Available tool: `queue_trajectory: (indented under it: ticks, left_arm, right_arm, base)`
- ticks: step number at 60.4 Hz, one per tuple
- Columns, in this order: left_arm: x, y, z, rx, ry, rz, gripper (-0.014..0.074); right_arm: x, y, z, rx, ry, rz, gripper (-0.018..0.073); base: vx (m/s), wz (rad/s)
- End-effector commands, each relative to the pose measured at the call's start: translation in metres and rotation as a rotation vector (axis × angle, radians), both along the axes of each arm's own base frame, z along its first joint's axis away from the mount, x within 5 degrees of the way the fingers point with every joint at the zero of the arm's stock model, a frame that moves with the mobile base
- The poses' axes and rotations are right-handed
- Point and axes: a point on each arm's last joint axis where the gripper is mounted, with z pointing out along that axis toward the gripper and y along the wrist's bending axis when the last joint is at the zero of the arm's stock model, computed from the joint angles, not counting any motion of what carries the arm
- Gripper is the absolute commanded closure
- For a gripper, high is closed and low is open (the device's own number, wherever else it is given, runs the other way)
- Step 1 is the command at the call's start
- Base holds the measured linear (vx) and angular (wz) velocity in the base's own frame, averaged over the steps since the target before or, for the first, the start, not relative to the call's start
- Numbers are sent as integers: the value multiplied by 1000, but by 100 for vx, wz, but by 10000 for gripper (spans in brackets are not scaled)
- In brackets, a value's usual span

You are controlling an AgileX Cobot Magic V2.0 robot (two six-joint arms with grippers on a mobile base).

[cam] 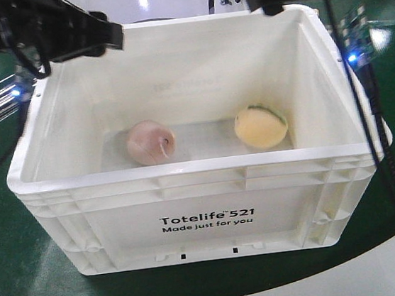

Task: Place moving items into box and shelve
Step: 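Open both grippers to drop the balls into the white crate, then grip the crate's side rims with both grippers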

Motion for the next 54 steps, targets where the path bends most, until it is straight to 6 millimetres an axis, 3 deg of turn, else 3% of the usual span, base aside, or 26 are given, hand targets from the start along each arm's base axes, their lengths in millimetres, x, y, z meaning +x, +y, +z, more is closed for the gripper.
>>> queue_trajectory:
  ticks: [1, 12, 19, 32, 40, 54]
  left_arm:
    - [-16, 16, 39, -52, -148, 74, 45]
    - [-27, 48, 40, 42, -72, 233, 48]
    - [-25, 60, 29, 83, 3, 282, 48]
    - [-22, 55, -6, 37, 98, 264, 48]
    - [-21, 50, -28, -5, 135, 250, 56]
    - [-22, 50, -46, 12, 176, 250, 100]
  right_arm:
    - [-10, -20, 29, 9, -107, -49, -62]
    - [-2, -53, 10, 12, 0, -169, -52]
    - [2, -57, -21, 32, 78, -154, -46]
    - [3, -52, -63, 92, 155, -145, -39]
    - [1, -53, -76, 90, 194, -156, -35]
    - [3, -49, -88, 123, 230, -158, -35]
  base:
    - [0, 0]
    - [0, 0]
    - [0, 0]
    - [0, 0]
    - [0, 0]
    - [0, 0]
